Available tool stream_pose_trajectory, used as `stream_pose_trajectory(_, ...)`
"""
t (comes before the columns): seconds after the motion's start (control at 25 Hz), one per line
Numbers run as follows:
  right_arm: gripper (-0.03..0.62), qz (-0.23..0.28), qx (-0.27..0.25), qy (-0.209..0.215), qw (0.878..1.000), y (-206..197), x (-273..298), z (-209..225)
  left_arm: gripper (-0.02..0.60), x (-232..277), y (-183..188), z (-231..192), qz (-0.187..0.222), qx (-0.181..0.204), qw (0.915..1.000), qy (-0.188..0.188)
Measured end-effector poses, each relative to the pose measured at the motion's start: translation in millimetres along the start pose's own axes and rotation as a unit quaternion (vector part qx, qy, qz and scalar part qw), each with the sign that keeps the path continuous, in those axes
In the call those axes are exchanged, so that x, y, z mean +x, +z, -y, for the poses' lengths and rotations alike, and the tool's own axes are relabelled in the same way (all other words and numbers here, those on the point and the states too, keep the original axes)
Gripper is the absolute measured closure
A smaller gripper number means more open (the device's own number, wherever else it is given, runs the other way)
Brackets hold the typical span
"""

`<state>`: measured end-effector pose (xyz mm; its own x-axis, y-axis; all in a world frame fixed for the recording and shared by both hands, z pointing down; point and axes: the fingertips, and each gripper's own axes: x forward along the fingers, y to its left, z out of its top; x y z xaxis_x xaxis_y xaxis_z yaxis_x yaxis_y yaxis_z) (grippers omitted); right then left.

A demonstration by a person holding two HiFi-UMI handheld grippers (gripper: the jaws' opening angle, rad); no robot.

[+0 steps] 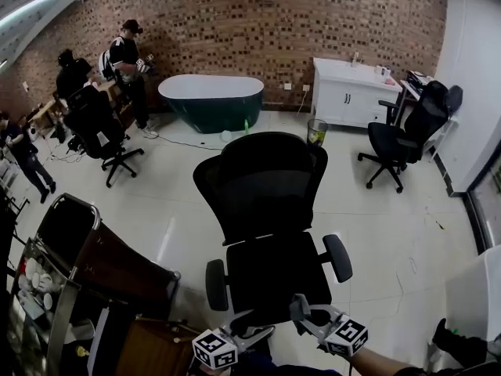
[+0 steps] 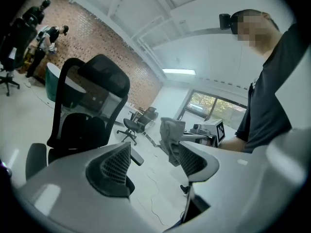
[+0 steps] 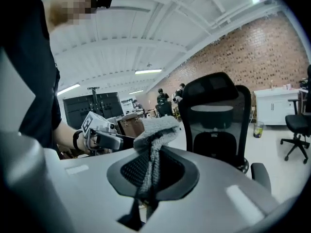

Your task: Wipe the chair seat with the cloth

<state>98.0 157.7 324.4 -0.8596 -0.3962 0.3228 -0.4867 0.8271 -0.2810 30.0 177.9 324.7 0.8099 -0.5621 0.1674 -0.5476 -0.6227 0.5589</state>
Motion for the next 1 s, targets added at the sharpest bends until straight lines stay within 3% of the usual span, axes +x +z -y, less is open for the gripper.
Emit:
stream_pose_trajectory(0.2, 0.563, 0.039, -0.038, 0.022, 0.998, -5.8, -66.5, -45.7, 0.249, -3.8, -32.7, 83.9, 0.025, 0.044, 0.9984, 0.023)
stream_pose_trajectory(0.48, 0.563, 0.066, -0.046, 0.046, 0.996, -20.0, -174.0, -108.2, 0.249, -9.5, -73.6, 189.6, 0.056, 0.060, 0.9957, 0.043)
stream_pose_trajectory(0.8, 0.563, 0.080, -0.019, 0.049, 0.995, -47.5, -237.6, -159.4, 0.249, -41.8, -98.5, 258.1, 0.068, 0.064, 0.9940, 0.057)
stream_pose_trajectory(1.0, 0.565, 0.087, -0.048, 0.040, 0.994, -44.0, -242.4, -188.7, 0.249, -55.4, -106.1, 280.8, 0.071, 0.063, 0.9945, 0.046)
